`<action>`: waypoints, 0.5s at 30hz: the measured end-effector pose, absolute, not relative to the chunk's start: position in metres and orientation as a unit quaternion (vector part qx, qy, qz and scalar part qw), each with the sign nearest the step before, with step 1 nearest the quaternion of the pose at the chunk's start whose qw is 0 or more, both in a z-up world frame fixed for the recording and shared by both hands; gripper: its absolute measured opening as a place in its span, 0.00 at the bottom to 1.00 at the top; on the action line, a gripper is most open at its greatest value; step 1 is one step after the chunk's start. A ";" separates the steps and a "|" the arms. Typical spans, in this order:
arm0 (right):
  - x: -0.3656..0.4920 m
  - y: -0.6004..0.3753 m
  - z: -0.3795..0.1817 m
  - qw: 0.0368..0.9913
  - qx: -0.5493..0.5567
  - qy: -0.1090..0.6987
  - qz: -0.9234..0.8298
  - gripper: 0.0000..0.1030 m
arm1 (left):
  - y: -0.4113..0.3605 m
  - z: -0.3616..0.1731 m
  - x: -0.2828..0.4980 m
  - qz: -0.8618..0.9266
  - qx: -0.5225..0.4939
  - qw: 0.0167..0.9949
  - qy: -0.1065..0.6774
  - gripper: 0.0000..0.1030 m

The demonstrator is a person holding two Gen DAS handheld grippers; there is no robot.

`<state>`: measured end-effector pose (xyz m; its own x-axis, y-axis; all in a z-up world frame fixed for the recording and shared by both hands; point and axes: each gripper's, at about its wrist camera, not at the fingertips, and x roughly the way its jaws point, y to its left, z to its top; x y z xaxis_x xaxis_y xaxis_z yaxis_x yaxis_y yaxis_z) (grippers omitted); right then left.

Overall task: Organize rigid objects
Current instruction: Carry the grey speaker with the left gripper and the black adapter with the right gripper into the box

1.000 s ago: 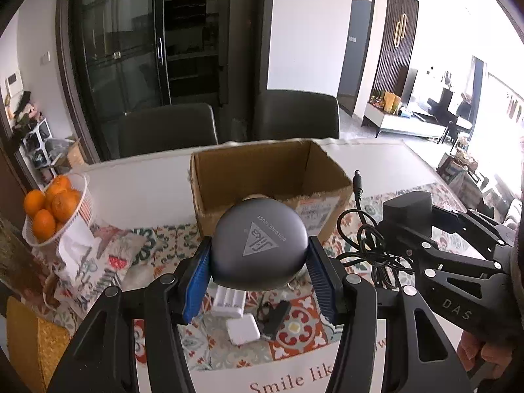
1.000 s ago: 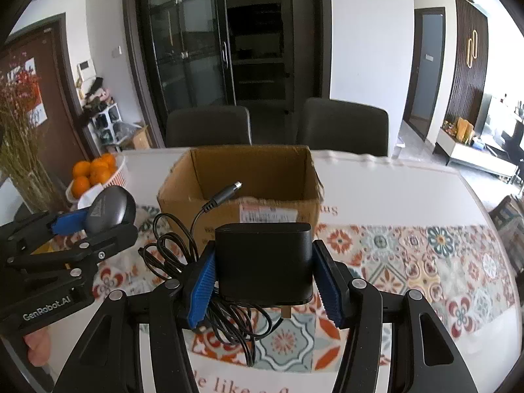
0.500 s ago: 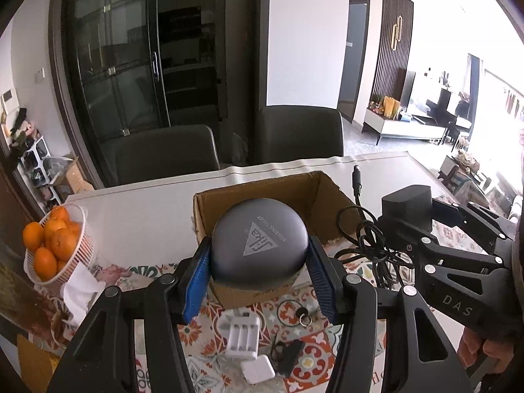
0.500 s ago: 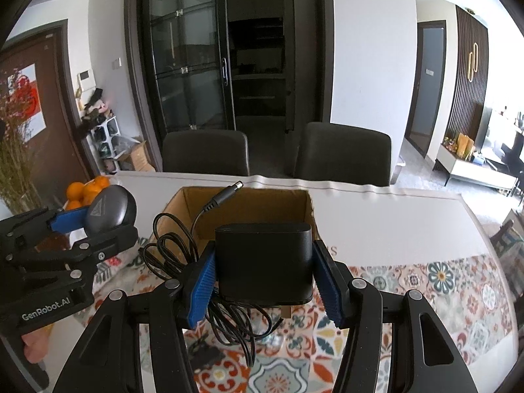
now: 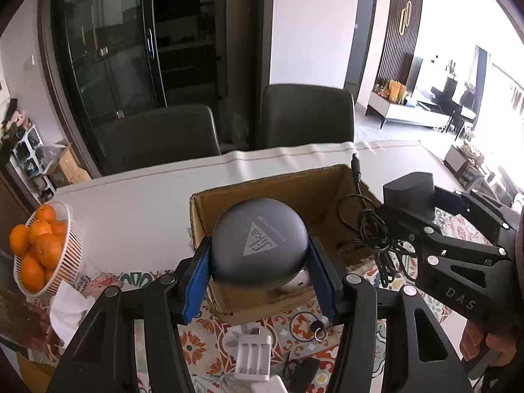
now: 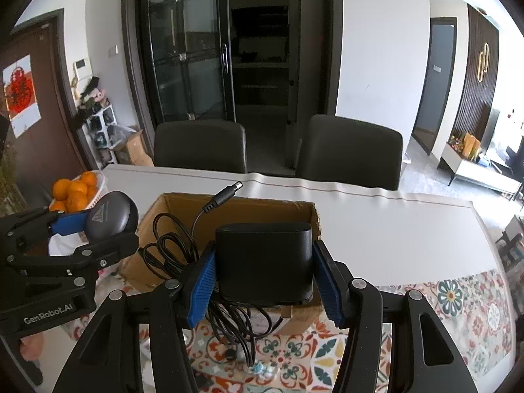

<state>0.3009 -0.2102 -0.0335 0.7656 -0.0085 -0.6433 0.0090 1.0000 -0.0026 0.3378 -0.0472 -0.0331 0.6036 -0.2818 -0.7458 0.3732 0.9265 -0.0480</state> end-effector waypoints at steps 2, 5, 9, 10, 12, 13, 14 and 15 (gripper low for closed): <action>0.309 -0.211 -0.037 0.938 -0.002 0.347 -0.004 0.55 | -0.049 -0.040 0.347 -0.185 0.056 0.888 0.418 0.54; 0.322 -0.214 -0.042 0.935 -0.003 0.354 -0.003 0.55 | -0.051 -0.049 0.358 -0.183 0.058 0.882 0.429 0.54; 0.338 -0.217 -0.048 0.932 -0.004 0.362 -0.001 0.54 | -0.054 -0.059 0.371 -0.184 0.058 0.874 0.446 0.54; 0.342 -0.218 -0.050 0.932 -0.005 0.362 0.001 0.53 | -0.054 -0.061 0.374 -0.183 0.056 0.873 0.450 0.54; 0.349 -0.219 -0.051 0.933 -0.008 0.360 0.001 0.47 | -0.056 -0.065 0.379 -0.181 0.053 0.870 0.456 0.54; 0.352 -0.220 -0.051 0.933 -0.009 0.359 0.002 0.46 | -0.056 -0.067 0.381 -0.181 0.050 0.868 0.460 0.54; 0.354 -0.219 -0.051 0.933 -0.011 0.360 0.001 0.44 | -0.056 -0.068 0.384 -0.181 0.048 0.867 0.461 0.54; 0.358 -0.219 -0.052 0.932 -0.013 0.363 -0.001 0.44 | -0.056 -0.069 0.385 -0.177 0.047 0.868 0.461 0.53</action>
<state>0.3578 -0.2190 -0.0515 0.7359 -0.0119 -0.6770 -0.0069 0.9997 -0.0251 0.3849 -0.0561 -0.0691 0.5127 -0.2633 -0.8172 0.3503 0.9331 -0.0808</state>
